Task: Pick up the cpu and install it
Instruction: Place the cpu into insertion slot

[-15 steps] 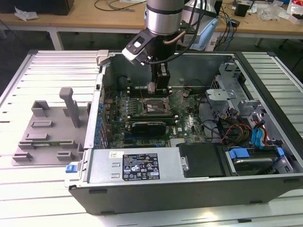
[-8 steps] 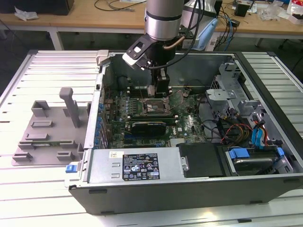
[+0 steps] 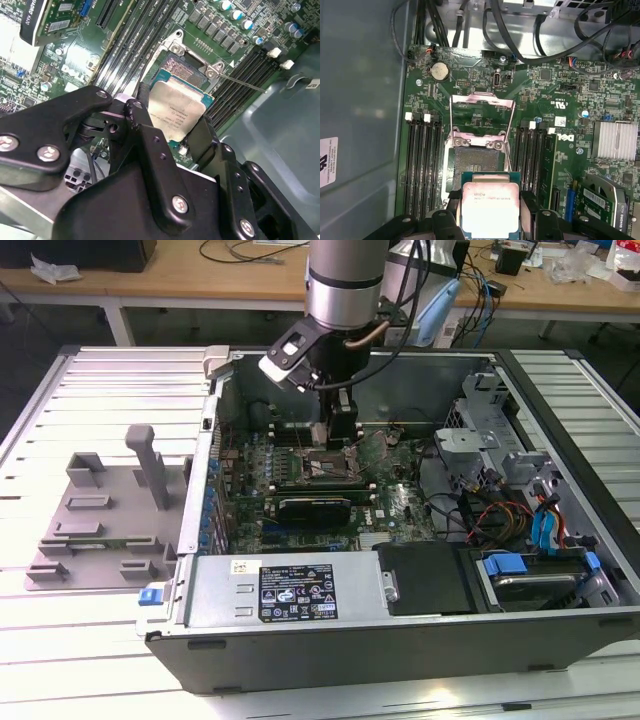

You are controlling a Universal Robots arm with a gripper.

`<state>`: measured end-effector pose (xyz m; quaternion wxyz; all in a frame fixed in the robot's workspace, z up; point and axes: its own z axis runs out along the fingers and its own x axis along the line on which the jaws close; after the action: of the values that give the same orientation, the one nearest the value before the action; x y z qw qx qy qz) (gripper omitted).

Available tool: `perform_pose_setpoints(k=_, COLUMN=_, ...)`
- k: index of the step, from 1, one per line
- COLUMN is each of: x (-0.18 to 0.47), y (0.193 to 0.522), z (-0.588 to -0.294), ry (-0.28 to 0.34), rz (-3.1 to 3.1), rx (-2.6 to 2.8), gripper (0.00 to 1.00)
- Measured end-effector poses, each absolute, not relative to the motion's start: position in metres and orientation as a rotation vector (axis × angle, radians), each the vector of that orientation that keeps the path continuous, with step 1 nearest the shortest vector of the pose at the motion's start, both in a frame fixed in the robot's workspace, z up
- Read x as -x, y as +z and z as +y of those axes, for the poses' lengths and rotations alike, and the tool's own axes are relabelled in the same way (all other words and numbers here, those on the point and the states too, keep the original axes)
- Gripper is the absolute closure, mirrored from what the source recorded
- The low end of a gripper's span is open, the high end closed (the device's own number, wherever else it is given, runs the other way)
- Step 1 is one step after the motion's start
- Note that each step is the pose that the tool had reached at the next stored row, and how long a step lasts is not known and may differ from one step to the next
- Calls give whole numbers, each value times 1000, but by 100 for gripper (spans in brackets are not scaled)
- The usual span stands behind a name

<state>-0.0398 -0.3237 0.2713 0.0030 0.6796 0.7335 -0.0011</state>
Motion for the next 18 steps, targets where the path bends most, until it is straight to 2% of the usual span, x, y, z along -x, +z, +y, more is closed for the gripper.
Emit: perform_pose_setpoints(k=18, x=37, y=250, z=-324, ry=-5, rz=2300, rx=-2131, gripper=45)
